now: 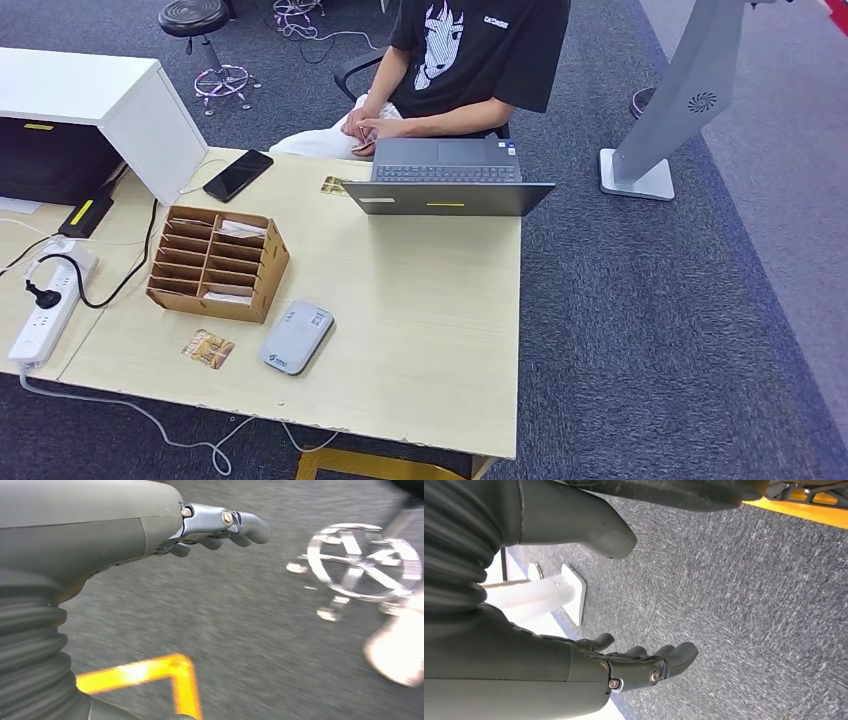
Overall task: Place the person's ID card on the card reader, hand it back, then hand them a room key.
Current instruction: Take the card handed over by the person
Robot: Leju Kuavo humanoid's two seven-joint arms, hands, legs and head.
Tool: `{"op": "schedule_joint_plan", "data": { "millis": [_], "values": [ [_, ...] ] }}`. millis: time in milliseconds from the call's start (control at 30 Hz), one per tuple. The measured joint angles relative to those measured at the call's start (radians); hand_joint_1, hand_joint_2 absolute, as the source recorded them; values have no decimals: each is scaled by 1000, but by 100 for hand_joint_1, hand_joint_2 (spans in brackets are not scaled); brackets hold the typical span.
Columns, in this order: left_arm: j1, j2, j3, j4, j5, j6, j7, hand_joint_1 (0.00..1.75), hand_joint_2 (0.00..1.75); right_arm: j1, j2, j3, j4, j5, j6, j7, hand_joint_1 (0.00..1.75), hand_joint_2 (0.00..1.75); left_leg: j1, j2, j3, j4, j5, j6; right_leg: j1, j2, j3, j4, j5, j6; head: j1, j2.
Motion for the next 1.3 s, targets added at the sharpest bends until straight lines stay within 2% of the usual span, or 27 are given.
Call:
{"op": "schedule_joint_plan", "data": {
  "millis": [233,433,867,1300],
  "values": [
    [-120,139,-92,0,0,0,-2,0,175,0,0,0,0,-16,-2,-8,0,175,1,0,0,0,1,-2,1,0,0,1,1,-2,0,0],
    [-191,209,-154,0,-1,0,-2,0,175,1,0,-1,0,-20,-2,-17,0,175,0,0,0,0,1,-2,1,1,0,1,1,-1,0,0],
    [-238,259,-185,0,-6,-1,-2,0,175,1,0,-1,0,-34,-1,-18,0,175,0,1,0,0,1,-2,1,1,-1,0,1,-2,0,0],
    [-247,281,-193,0,-9,-1,-2,0,175,1,0,-1,0,-35,-1,-17,0,175,0,1,-1,0,1,-2,1,2,-1,0,1,-1,0,0]
  ]
}}
